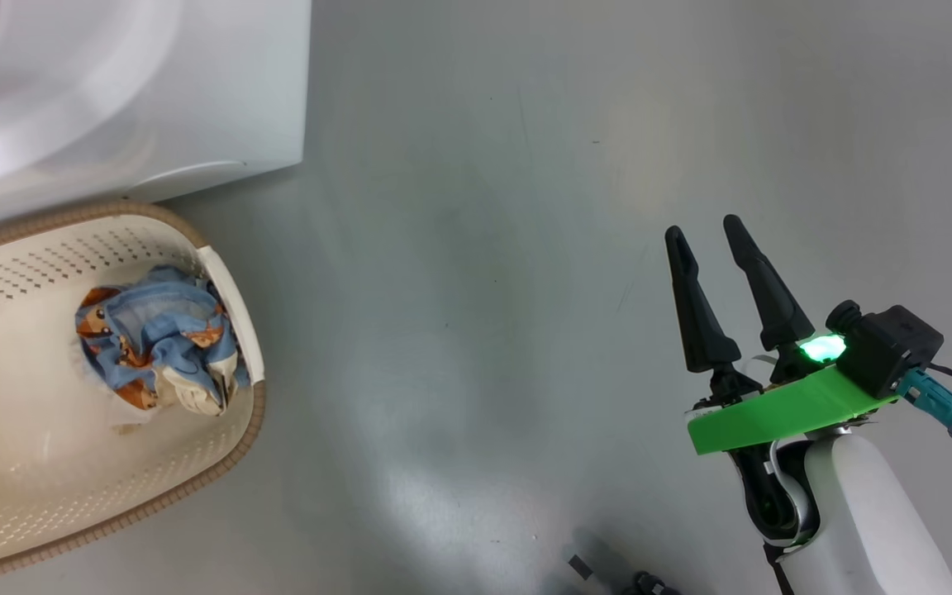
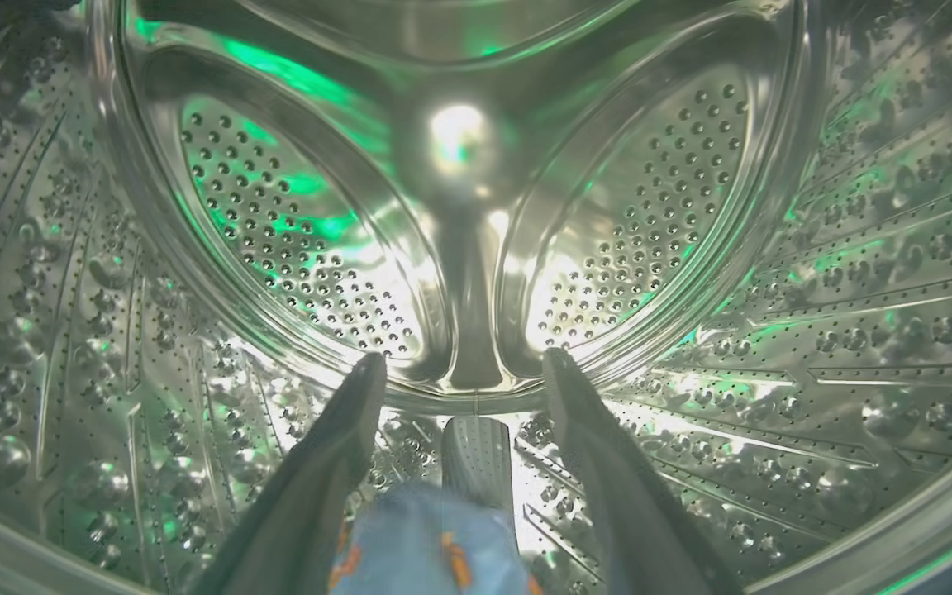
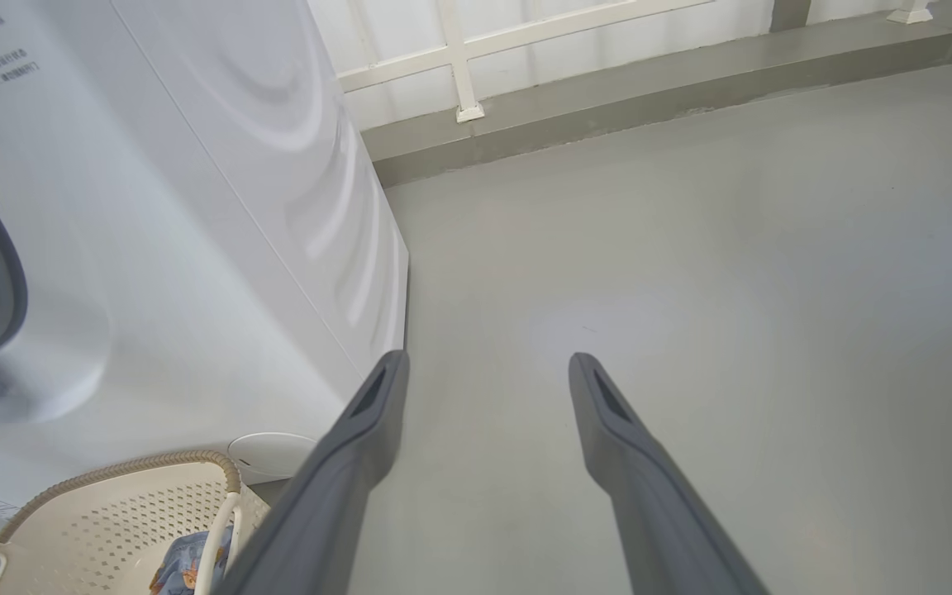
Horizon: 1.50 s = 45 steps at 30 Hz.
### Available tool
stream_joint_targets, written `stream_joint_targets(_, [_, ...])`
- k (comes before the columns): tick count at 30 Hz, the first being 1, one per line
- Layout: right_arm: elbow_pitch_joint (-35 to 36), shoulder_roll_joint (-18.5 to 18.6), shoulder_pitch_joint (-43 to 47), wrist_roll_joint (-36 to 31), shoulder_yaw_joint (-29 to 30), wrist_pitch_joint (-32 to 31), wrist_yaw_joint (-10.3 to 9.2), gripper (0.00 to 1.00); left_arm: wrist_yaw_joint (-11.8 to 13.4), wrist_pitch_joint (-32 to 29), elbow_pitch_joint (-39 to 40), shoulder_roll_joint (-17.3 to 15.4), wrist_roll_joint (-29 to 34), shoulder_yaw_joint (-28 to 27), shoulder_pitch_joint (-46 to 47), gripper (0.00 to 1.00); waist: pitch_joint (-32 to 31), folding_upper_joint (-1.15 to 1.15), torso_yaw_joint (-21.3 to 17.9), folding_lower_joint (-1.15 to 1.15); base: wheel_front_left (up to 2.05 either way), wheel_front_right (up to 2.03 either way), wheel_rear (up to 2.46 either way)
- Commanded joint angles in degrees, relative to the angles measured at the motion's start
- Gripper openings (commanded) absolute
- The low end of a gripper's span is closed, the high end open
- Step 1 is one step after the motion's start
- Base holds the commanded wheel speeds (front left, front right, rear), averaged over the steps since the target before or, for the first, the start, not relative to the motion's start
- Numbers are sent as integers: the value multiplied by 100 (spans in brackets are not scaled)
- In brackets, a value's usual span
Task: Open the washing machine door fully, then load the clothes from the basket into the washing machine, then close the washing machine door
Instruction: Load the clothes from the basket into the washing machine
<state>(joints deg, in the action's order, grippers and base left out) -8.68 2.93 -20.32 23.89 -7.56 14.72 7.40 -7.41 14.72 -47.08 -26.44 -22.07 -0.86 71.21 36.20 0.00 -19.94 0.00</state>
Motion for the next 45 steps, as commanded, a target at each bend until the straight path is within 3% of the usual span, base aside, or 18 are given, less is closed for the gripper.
stream_joint_targets(1, [120, -5, -7, 1, -122, 28, 9, 100, -8, 28, 42, -252, -3, -137, -91, 100, -13, 0, 19, 0, 0, 0, 0])
stream_joint_targets(15, [89, -5, -58, -238, -24, 28, 9, 100, -5, 28, 211, 82, 207, -434, -848, 100, -250, 0, 297, 0, 0, 0, 0])
stream_joint_targets(23, [68, -5, -88, -407, 94, 28, 9, 100, -6, 28, 789, 596, 449, -914, -1613, 100, -426, 0, 516, 0, 0, 0, 0])
stream_joint_targets(45, [-66, 222, 153, -512, 214, 28, 9, 100, -7, 28, 2319, 1601, 641, -1304, -4151, 100, -1051, 0, 1106, 0, 0, 0, 0])
